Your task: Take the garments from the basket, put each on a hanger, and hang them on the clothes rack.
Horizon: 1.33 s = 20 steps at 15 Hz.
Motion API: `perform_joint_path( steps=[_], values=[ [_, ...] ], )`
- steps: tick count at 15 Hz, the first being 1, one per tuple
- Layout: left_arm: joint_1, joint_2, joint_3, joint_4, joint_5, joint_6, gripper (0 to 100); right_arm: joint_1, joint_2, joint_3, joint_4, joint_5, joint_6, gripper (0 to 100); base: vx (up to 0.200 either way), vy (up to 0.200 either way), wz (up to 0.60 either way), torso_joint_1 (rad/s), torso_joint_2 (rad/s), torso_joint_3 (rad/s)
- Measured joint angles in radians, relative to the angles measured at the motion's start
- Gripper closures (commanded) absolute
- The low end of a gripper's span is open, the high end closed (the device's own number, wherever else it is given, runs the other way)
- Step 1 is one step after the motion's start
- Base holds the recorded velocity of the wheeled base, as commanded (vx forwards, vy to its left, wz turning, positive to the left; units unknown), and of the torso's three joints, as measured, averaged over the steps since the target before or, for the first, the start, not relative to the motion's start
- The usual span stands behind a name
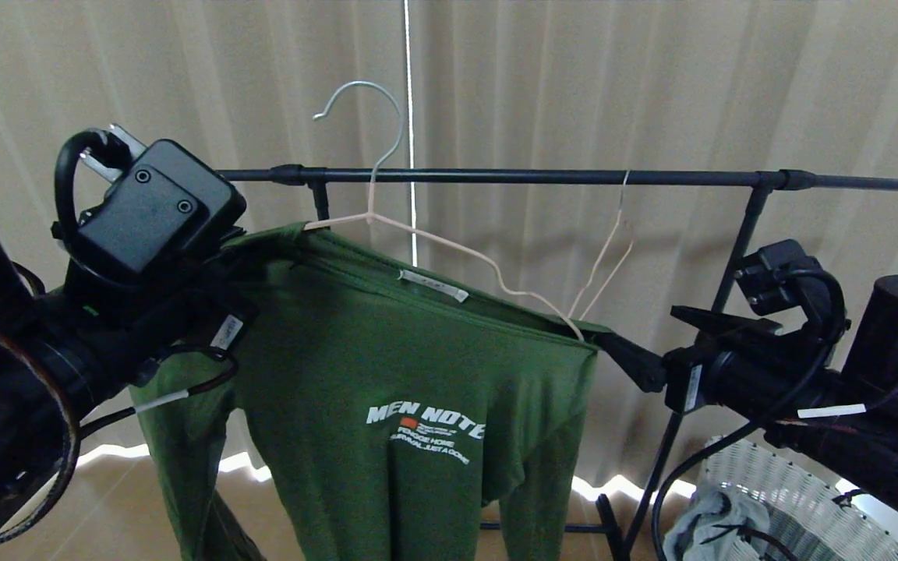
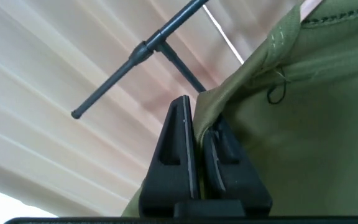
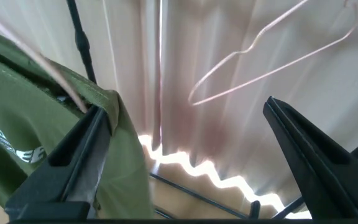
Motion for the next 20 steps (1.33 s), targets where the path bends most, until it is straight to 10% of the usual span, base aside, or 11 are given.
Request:
perform_joint_path(
  steps=[20],
  values=[
    [0.001, 0.087, 0.014, -0.002, 0.115, -0.095, 100, 0.339, -0.041, -0.315, 0.388, 0.073, -0.150, 0, 0.000, 0.000, 0.00, 0.000, 0.00, 0.000]
  ],
)
